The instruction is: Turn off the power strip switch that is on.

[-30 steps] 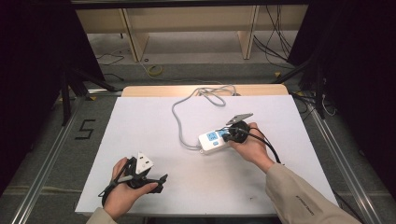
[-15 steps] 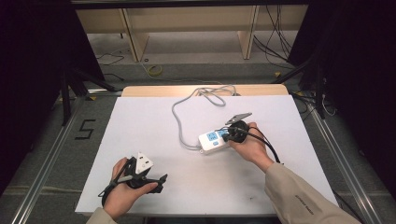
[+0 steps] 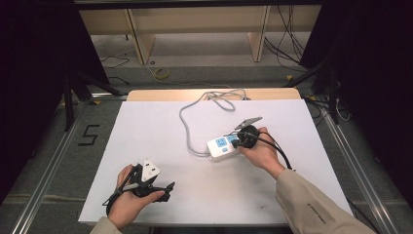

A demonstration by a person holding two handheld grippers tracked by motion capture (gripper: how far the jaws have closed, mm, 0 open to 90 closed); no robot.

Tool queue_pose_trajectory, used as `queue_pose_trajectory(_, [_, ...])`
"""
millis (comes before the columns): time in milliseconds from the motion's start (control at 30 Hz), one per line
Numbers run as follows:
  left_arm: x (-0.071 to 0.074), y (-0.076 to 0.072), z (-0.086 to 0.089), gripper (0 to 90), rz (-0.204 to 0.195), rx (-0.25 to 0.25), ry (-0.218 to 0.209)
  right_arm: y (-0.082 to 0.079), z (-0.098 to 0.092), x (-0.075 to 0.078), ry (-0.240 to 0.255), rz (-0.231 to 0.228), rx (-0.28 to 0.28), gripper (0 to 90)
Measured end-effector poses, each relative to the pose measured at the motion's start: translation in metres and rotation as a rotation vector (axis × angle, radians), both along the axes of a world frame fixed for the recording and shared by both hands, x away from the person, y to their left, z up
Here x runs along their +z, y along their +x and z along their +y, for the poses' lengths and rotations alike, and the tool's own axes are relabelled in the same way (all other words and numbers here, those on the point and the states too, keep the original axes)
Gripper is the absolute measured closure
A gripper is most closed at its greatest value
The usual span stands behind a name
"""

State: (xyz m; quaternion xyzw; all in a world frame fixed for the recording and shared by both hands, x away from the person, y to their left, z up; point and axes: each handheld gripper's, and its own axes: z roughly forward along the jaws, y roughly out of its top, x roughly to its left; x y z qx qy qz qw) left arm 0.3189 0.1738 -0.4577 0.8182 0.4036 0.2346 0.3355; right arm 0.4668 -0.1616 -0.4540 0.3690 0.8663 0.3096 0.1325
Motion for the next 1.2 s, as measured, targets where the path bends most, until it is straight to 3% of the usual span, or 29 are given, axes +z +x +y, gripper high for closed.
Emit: queue_pose_trajectory(1200, [0.0001,0.0004,0.0001,6.5,-0.001,-0.002,0.002,-0.0010,0.0004,-0.0003,0.003,0.006,0.002,90.0])
